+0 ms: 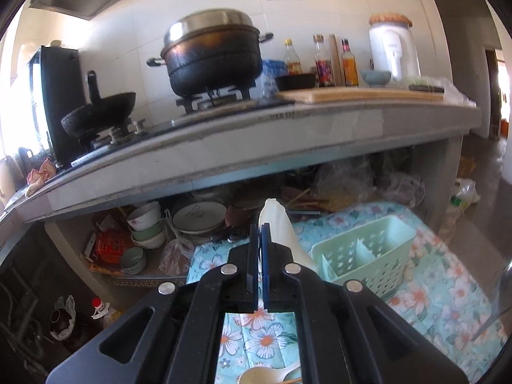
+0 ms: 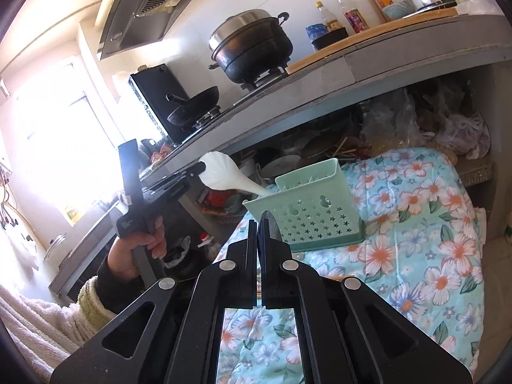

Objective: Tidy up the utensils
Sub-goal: 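Carry the paddle into the mint holder and open the left tool while the right tool carries the spoon, then lower the metal spoon into the mint holder and open the right tool, then move both tools back down toward the remaining utensils beside the holder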

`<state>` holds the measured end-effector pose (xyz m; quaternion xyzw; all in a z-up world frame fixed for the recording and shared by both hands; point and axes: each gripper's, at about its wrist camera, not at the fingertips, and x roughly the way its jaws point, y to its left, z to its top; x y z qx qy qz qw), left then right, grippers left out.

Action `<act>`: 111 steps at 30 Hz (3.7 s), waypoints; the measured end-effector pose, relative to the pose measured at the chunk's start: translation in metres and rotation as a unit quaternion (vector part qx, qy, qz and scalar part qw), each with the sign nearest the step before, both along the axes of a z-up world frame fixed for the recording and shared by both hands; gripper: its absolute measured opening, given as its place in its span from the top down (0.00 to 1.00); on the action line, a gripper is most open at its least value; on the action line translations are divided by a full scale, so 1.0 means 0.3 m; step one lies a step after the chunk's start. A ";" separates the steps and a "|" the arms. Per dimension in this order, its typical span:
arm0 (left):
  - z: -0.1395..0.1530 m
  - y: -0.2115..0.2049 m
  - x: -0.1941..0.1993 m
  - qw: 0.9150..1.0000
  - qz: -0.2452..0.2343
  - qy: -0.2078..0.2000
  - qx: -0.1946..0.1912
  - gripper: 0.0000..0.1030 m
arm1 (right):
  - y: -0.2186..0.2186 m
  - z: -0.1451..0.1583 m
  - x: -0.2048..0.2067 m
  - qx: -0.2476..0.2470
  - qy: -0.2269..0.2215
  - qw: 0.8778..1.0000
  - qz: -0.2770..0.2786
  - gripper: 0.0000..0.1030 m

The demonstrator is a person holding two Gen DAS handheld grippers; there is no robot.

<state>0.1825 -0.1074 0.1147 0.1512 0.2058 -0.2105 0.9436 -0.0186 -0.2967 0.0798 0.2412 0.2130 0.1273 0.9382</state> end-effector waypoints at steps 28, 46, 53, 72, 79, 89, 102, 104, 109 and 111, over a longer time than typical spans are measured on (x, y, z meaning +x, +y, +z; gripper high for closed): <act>-0.068 0.125 -0.036 0.989 -0.005 0.076 -0.130 0.29 | -0.133 0.239 0.349 0.073 -0.094 0.990 0.070 1.00; -0.144 0.306 -0.119 0.983 0.046 0.096 -0.146 0.24 | -0.197 0.023 0.626 0.127 -0.045 0.990 0.049 1.00; -0.174 0.311 -0.110 0.983 0.051 0.105 -0.141 0.24 | -0.220 -0.129 0.545 0.120 0.004 0.993 -0.004 0.96; -0.199 0.290 -0.114 0.981 0.048 0.122 -0.144 0.24 | -0.072 -0.103 0.263 0.021 -0.005 0.995 -0.096 0.64; -0.232 0.281 -0.116 0.979 0.055 0.145 -0.131 0.23 | 0.094 -0.172 0.157 -0.082 0.030 0.988 -0.126 0.35; -0.283 0.317 -0.132 0.973 0.092 0.169 -0.128 0.23 | 0.255 -0.299 0.136 -0.234 0.109 0.952 -0.162 0.08; -0.324 0.354 -0.146 0.970 0.117 0.178 -0.120 0.23 | 0.335 -0.359 0.135 -0.300 0.151 0.930 -0.151 0.08; -0.328 0.358 -0.144 0.969 0.120 0.179 -0.120 0.23 | 0.340 -0.360 0.135 -0.301 0.151 0.930 -0.150 0.08; -0.337 0.370 -0.136 0.967 0.128 0.183 -0.121 0.23 | 0.356 -0.360 0.137 -0.293 0.151 0.933 -0.147 0.08; -0.337 0.373 -0.135 0.967 0.130 0.184 -0.121 0.23 | 0.365 -0.360 0.137 -0.294 0.151 0.932 -0.146 0.08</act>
